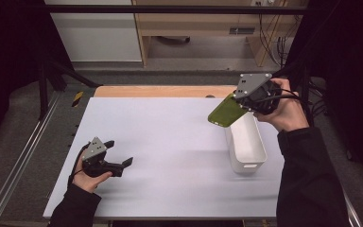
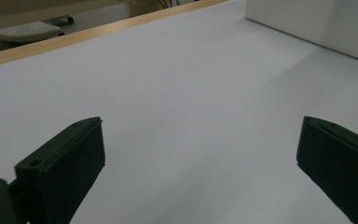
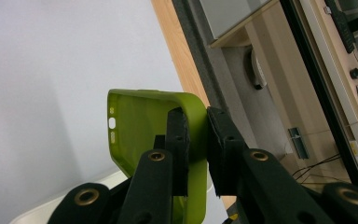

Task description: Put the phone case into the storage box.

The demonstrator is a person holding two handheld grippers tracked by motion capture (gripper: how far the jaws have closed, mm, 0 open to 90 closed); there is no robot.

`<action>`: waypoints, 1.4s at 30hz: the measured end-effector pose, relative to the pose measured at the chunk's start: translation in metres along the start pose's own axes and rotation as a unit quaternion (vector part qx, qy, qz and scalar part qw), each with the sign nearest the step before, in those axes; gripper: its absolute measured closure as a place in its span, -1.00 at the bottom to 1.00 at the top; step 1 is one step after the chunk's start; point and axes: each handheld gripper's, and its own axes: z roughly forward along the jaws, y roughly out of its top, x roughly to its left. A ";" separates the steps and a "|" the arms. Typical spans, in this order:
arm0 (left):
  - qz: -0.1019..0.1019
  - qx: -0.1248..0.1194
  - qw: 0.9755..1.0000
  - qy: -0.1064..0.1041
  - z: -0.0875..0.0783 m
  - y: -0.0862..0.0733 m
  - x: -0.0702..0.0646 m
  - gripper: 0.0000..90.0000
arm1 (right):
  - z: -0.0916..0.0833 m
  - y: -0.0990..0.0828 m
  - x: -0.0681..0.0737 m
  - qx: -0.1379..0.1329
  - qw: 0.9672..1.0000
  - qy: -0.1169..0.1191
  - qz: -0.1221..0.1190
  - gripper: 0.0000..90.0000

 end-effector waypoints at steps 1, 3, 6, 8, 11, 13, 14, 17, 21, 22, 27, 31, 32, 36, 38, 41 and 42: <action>0.001 0.000 1.000 -0.001 0.000 0.000 0.000 -0.98 | 0.000 0.000 -0.001 0.001 1.000 -0.001 0.000 0.77; 0.001 -0.001 1.000 -0.003 0.000 0.000 0.001 -0.99 | 0.002 -0.002 -0.003 0.005 1.000 -0.005 -0.001 0.77; 0.001 -0.003 1.000 -0.004 0.000 0.000 0.001 -0.99 | 0.003 -0.003 -0.005 0.009 1.000 -0.006 -0.003 0.77; 0.002 -0.003 1.000 -0.005 0.000 -0.001 0.001 -1.00 | 0.004 -0.005 -0.006 0.013 1.000 -0.008 -0.005 0.77; 0.002 -0.003 1.000 -0.005 0.000 -0.001 0.001 -1.00 | 0.006 -0.006 -0.008 0.018 1.000 -0.012 -0.006 0.77; 0.002 -0.003 1.000 -0.005 0.000 -0.001 0.001 -1.00 | 0.007 -0.007 -0.009 0.021 1.000 -0.015 -0.014 0.77; 0.002 -0.003 1.000 -0.005 0.000 -0.001 0.001 -1.00 | 0.007 -0.007 -0.009 0.021 1.000 -0.015 -0.014 0.77; 0.003 -0.005 1.000 -0.006 0.000 -0.001 0.001 -1.00 | 0.009 -0.008 -0.010 0.029 0.999 -0.019 -0.018 0.77; 0.003 -0.004 1.000 -0.006 0.000 -0.001 0.001 -1.00 | 0.010 -0.009 -0.012 0.033 0.999 -0.023 -0.024 0.77; 0.002 -0.004 1.000 -0.006 0.000 -0.002 0.001 -1.00 | 0.010 -0.010 -0.013 0.033 0.999 -0.023 -0.025 0.77; 0.002 -0.005 1.000 -0.007 0.000 -0.002 0.001 -1.00 | 0.014 -0.013 -0.015 0.038 0.998 -0.030 -0.030 0.77; 0.003 -0.003 1.000 -0.007 0.000 -0.002 0.001 -1.00 | 0.018 -0.016 -0.017 0.044 0.998 -0.034 -0.037 0.77; 0.003 -0.003 1.000 -0.007 0.000 -0.002 0.001 -1.00 | 0.018 -0.016 -0.017 0.044 0.998 -0.034 -0.037 0.77; 0.005 -0.003 1.000 -0.008 0.000 -0.002 0.002 -1.00 | 0.021 -0.019 -0.020 0.051 0.997 -0.038 -0.044 0.77; 0.005 -0.003 1.000 -0.009 0.001 -0.002 0.002 -1.00 | 0.021 -0.020 -0.022 0.053 0.997 -0.040 -0.044 0.77; 0.006 -0.004 1.000 -0.009 0.000 -0.003 0.002 -1.00 | 0.022 -0.021 -0.023 0.055 0.997 -0.041 -0.044 0.77; 0.006 -0.005 1.000 -0.009 0.000 -0.003 0.002 -1.00 | 0.022 -0.022 -0.024 0.057 0.997 -0.042 -0.042 0.77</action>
